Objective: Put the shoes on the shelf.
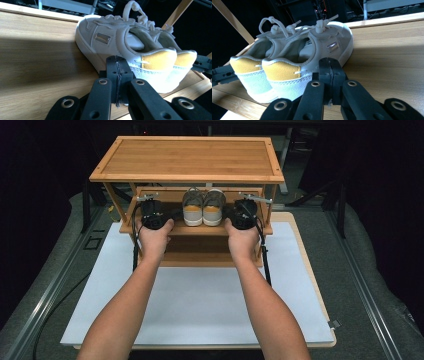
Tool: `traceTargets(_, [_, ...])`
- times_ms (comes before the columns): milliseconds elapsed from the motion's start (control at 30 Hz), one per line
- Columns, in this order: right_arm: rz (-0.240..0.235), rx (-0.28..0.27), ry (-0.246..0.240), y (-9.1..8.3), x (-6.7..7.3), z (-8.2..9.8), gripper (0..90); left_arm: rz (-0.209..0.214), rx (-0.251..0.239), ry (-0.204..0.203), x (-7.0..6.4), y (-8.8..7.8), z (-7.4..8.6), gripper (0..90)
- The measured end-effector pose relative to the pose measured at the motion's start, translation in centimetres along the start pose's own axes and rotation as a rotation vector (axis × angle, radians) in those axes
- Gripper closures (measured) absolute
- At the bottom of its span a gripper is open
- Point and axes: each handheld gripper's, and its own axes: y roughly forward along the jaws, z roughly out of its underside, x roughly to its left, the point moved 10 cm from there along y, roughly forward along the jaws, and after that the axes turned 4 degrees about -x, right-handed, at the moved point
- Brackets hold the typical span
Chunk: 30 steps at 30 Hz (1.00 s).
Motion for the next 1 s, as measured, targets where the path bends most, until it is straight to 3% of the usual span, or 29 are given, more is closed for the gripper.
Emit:
traceTargets(133, [-0.022, -0.018, 0.002, -0.4, 0.4, -0.1, 90.0, 0.034, -0.005, 0.004, -0.4, -0.6, 0.2, 89.8])
traceTargets(400, [-0.042, -0.028, -0.06, -2.1, 1.9, 0.2, 90.0, 0.063, -0.031, 0.039, -1.8, -2.1, 0.4, 89.6])
traceTargets(567, [-0.044, -0.03, -0.076, -3.4, 1.7, 0.8, 90.0, 0.079, -0.041, 0.049, -2.1, -3.7, 0.8, 89.5])
traceTargets(733, [-0.063, -0.027, -0.1, -5.1, 1.9, 2.0, 90.0, 0.103, -0.027, 0.081, -2.6, -5.2, 1.9, 89.1])
traceTargets(767, [-0.047, -0.014, -0.119, -5.4, 1.8, 2.3, 90.0, 0.105, -0.023, 0.09, -2.7, -5.5, 2.2, 88.9])
traceTargets(800, [-0.071, -0.028, -0.131, -6.1, 2.2, 2.7, 90.0, 0.109, -0.023, 0.097, -2.7, -5.8, 2.4, 88.6])
traceTargets(900, [-0.083, -0.012, -0.14, -6.8, 2.2, 3.3, 90.0, 0.115, -0.013, 0.118, -2.7, -6.6, 3.2, 87.9])
traceTargets(1000, [-0.079, -0.028, -0.182, -7.8, 2.4, 3.8, 90.0, 0.114, 0.0, 0.136, -2.3, -7.6, 4.2, 87.2])
